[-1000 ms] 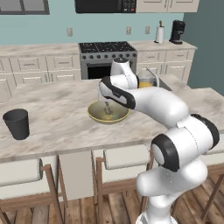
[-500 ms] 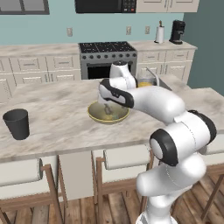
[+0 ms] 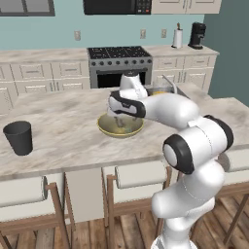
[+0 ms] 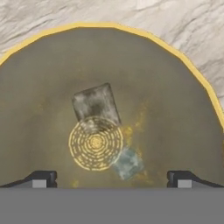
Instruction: There are two ice cubes in the ice bowl. Place both ice cubes in the glass cup.
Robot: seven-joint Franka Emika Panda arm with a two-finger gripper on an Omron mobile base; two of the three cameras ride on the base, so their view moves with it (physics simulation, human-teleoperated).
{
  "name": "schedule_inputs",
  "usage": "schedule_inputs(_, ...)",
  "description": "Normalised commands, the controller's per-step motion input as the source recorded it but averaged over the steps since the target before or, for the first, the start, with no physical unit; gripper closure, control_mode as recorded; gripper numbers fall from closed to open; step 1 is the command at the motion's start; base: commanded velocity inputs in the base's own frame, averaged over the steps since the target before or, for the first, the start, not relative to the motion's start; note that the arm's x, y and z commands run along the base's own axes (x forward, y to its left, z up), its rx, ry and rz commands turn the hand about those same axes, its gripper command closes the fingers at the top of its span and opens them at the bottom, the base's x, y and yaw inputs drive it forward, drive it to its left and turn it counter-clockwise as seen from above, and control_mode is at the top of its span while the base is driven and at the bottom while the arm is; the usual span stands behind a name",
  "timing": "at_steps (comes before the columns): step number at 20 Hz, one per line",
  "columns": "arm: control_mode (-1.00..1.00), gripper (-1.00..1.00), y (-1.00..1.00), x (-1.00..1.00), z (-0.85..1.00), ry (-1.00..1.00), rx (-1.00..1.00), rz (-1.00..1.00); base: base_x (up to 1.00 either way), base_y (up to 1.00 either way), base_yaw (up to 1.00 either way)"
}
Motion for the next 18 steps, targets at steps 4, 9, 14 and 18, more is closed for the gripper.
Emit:
schedule_inputs(4,-1.00,-1.00,0.11,0.35,-0.17,0.00,0.00,0.00,0.00,0.00,0.00)
schedule_inputs(9,-1.00,-1.00,0.09,0.36,-0.18,0.00,0.00,0.00,0.00,0.00,0.00)
schedule_inputs(14,-1.00,-1.00,0.01,0.23,-0.19,0.00,-0.04,0.00,0.00,0.00,0.00)
schedule_inputs(18,-1.00,-1.00,0.00,0.04,-0.20,0.00,-0.04,0.00,0.00,0.00,0.00)
